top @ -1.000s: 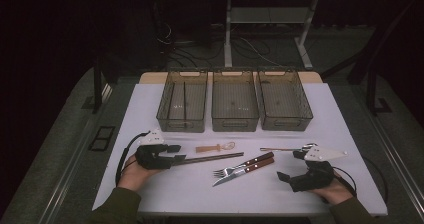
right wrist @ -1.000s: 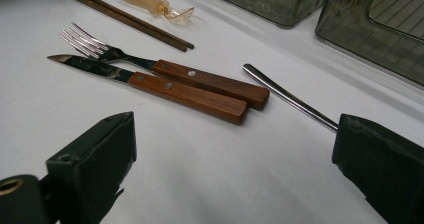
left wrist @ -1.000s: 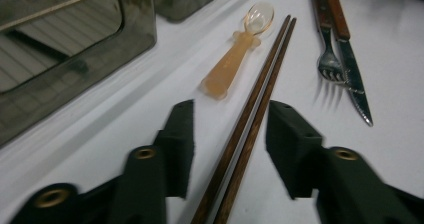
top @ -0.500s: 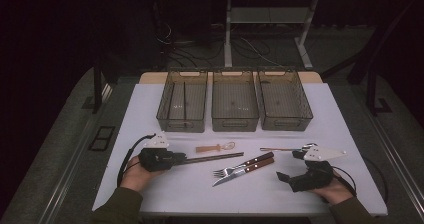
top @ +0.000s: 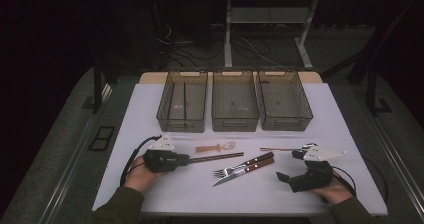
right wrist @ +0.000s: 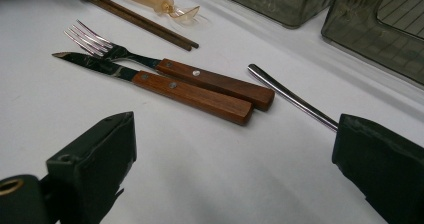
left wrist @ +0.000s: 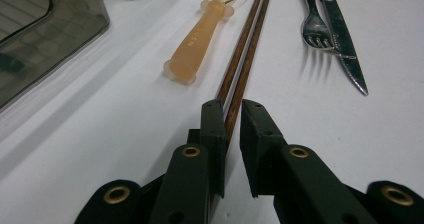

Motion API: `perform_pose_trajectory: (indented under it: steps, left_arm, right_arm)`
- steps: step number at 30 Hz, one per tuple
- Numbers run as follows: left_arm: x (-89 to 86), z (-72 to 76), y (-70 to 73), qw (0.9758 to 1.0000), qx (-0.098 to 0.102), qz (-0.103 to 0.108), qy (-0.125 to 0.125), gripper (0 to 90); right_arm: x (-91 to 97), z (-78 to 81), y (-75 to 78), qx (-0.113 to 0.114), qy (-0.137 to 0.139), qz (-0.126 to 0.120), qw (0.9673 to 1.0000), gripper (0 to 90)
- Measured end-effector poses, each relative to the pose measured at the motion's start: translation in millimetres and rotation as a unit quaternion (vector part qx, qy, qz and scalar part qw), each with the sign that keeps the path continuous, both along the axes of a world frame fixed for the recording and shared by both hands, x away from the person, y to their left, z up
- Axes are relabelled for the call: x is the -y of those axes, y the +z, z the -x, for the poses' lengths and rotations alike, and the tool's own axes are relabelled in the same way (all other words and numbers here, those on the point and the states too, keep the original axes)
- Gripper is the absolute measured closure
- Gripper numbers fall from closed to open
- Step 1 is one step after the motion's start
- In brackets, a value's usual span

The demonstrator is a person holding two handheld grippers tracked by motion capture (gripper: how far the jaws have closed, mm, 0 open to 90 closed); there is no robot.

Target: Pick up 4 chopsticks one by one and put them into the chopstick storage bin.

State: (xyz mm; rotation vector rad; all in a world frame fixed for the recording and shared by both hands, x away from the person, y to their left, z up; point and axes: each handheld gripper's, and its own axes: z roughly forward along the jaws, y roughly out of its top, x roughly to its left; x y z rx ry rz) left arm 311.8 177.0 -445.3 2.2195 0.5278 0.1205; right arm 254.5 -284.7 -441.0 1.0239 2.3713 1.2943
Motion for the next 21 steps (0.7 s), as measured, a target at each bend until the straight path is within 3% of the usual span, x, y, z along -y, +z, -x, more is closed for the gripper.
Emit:
perform_pose_trajectory:
  steps: [3,21]
  left_arm:
    - [1.1,-1.0,-2.0,1.0,-0.003,-0.008,-0.001,79.5]
    - [6.5,1.3,-5.6,0.9994,-0.018,-0.013,-0.027,76.4]
  right_arm:
    - [-0.1,0.0,0.0,0.0,0.0,0.0,1.0,4.1]
    - [-0.2,0.1,-0.1,0.0,0.003,-0.001,1.0,4.1]
